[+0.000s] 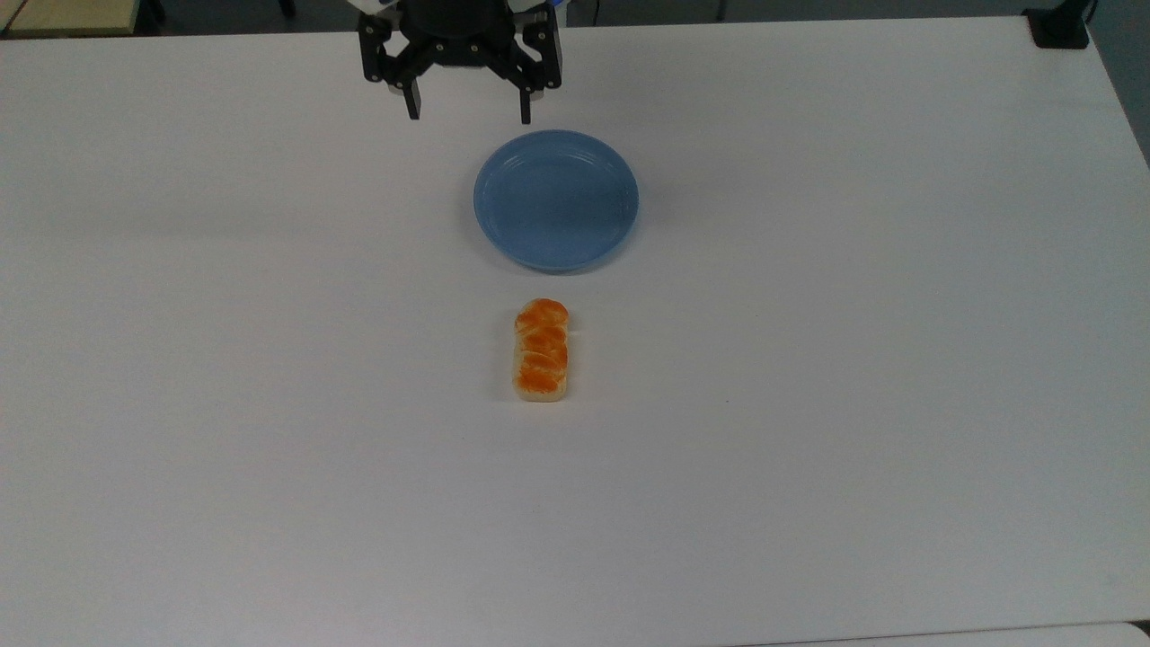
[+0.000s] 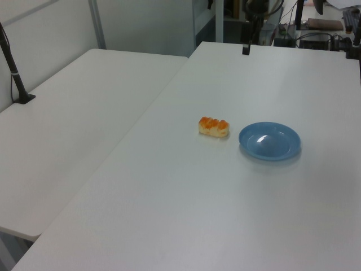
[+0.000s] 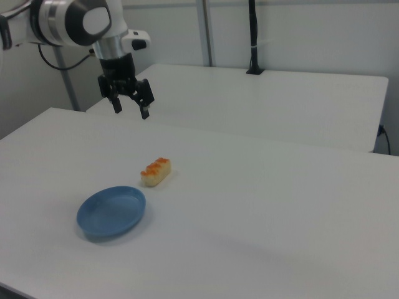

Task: Put the bread on a plate
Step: 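Move the open gripper over the orange-topped bread roll and lower it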

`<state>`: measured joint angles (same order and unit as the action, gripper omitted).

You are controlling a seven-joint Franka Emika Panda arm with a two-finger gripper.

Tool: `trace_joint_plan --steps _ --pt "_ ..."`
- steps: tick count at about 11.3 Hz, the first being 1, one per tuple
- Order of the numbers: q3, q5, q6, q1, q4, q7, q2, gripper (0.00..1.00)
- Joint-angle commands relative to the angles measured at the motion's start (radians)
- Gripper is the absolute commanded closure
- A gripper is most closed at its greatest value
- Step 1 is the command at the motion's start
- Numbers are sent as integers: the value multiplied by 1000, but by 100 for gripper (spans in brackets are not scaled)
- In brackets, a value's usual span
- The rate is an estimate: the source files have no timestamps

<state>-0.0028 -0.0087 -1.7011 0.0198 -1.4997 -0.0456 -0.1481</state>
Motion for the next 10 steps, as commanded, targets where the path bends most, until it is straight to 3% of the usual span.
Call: trace_joint_plan --steps 1,10 --pt "-9 -5 -78 26 -14 15 -48 0" --pt "1 -10 -333 66 -11 3 -335 0"
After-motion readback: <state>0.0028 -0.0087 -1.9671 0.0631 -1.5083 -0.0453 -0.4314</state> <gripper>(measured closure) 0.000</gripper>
